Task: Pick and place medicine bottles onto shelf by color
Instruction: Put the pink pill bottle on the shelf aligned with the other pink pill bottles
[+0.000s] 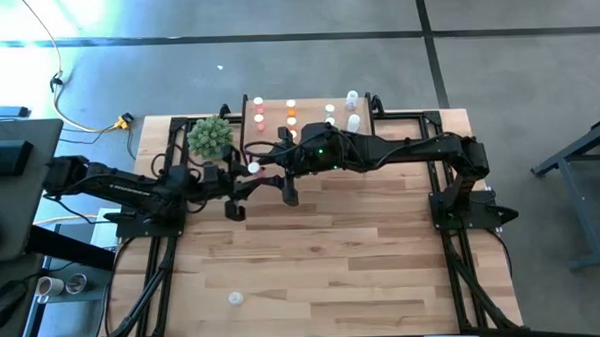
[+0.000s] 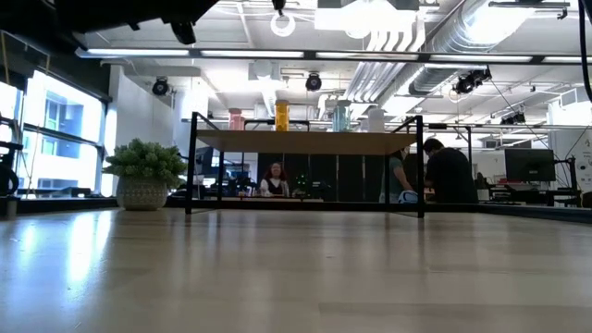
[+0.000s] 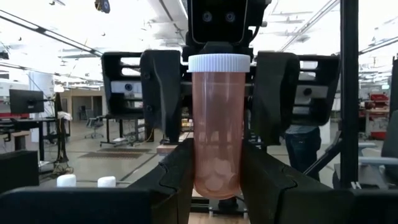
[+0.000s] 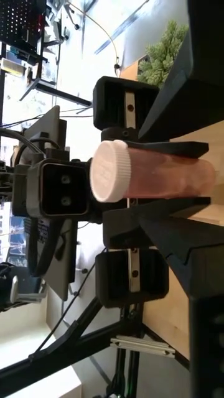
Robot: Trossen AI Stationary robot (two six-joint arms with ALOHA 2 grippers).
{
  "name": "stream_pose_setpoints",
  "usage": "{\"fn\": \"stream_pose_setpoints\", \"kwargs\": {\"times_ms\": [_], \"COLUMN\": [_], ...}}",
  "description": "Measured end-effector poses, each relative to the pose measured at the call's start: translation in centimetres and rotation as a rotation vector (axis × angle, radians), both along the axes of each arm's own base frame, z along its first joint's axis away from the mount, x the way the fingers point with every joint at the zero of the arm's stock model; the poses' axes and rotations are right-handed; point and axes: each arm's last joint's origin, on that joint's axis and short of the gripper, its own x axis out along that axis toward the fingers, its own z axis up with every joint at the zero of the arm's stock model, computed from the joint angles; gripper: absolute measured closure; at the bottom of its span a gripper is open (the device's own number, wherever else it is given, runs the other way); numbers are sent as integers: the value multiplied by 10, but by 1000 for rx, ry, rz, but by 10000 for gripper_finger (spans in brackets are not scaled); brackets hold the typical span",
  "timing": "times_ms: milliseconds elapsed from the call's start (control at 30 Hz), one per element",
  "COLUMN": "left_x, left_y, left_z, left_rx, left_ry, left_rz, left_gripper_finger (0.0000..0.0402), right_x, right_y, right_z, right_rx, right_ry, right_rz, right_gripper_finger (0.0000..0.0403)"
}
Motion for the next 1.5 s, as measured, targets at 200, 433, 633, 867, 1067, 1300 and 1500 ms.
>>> {"fn": "stream_pose_setpoints", "kwargs": {"times_ms": [200,433,633,867,1067,1300,1500], "left_x": [6,6,6,6,8,10,11], "left_y": [1,1,1,1,2,3,3], "left_z": [4,4,3,3,-2,-16,-28], "left_rx": [2,2,4,0,7,-33,-100], "left_ry": [-2,0,6,14,87,220,321], "left_rz": [1,1,2,6,56,56,42], "left_gripper_finger": [302,302,302,302,298,240,188], "right_x": [0,0,0,0,-1,-3,-4], "right_y": [0,0,0,0,0,-2,-2], "right_z": [0,0,0,0,-4,-9,-13], "right_rx": [-5,-7,0,-1,-4,4,13], "right_ry": [0,-1,1,4,36,100,142], "right_rz": [5,6,3,0,-12,-60,-64], "right_gripper_finger": [214,265,309,323,323,323,323]}}
